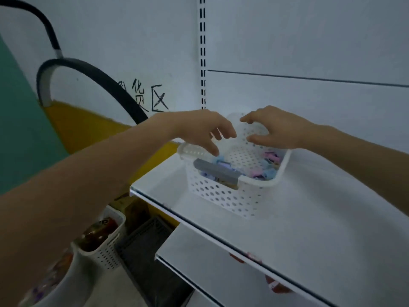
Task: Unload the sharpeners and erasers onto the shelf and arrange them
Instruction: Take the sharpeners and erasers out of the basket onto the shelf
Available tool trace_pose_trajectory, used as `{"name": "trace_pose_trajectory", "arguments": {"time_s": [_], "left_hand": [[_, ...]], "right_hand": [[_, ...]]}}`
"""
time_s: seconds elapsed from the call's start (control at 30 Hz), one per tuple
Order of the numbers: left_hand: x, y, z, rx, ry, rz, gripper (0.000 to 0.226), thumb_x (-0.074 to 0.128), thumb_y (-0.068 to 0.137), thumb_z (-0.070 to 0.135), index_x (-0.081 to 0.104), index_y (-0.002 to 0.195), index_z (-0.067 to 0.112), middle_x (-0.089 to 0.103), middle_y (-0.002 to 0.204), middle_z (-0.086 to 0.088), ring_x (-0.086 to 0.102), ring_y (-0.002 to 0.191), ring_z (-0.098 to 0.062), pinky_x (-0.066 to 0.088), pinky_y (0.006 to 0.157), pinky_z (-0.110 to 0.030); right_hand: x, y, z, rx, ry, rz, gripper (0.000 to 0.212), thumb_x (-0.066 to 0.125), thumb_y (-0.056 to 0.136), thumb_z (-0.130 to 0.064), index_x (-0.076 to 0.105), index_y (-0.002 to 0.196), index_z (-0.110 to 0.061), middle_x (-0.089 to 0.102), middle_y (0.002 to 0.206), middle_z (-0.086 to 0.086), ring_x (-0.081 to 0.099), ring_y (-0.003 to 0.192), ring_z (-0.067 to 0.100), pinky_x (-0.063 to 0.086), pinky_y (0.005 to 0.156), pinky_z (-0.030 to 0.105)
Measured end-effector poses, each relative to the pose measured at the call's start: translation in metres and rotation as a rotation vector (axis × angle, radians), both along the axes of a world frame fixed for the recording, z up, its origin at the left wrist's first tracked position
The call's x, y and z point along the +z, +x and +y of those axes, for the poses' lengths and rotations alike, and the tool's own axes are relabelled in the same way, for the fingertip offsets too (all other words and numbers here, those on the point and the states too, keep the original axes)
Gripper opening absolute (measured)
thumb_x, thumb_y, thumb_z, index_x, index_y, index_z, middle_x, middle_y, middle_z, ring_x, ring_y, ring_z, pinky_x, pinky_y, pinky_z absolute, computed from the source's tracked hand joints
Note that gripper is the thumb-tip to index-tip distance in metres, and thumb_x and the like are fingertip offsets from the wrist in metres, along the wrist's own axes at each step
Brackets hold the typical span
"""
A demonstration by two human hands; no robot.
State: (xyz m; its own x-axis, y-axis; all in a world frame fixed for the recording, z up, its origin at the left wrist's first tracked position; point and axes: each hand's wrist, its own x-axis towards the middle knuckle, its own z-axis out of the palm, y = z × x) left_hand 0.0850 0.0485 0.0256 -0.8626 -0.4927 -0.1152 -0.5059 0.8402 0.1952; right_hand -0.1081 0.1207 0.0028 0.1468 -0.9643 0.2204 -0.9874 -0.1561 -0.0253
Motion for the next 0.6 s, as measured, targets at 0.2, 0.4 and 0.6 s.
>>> {"name": "trace_pose_trajectory", "arguments": {"time_s": [0.2, 0.4, 0.6], "left_hand": [[0.0, -0.039, -0.013, -0.263, -0.144, -0.514, 0.069, 0.077, 0.073, 0.031, 0.043, 0.133, 0.031, 0.047, 0.134, 0.005, 0.049, 0.11, -0.009, 0.036, 0.086, -0.019], [-0.024, -0.067, -0.025, -0.434, -0.278, -0.703, 0.069, 0.077, 0.072, 0.033, 0.042, 0.131, 0.024, 0.048, 0.129, 0.0, 0.042, 0.097, -0.011, 0.041, 0.094, -0.028], [-0.029, -0.075, -0.043, -0.517, -0.185, -0.592, 0.056, 0.079, 0.069, 0.034, 0.051, 0.116, 0.022, 0.055, 0.109, 0.002, 0.046, 0.079, -0.01, 0.04, 0.07, -0.02]], "right_hand": [[-0.004, 0.005, 0.006, -0.113, -0.065, -0.116, 0.031, 0.056, 0.089, -0.023, 0.057, 0.119, -0.017, 0.059, 0.116, 0.004, 0.047, 0.109, 0.018, 0.033, 0.089, 0.027], [-0.005, 0.008, 0.014, -0.26, -0.08, -0.165, 0.024, 0.053, 0.09, -0.019, 0.062, 0.112, -0.017, 0.06, 0.112, 0.002, 0.049, 0.106, 0.016, 0.032, 0.086, 0.022], [-0.005, 0.008, 0.01, -0.293, -0.054, -0.148, 0.024, 0.055, 0.087, -0.017, 0.063, 0.11, -0.017, 0.062, 0.112, -0.001, 0.051, 0.102, 0.012, 0.036, 0.086, 0.021]]}}
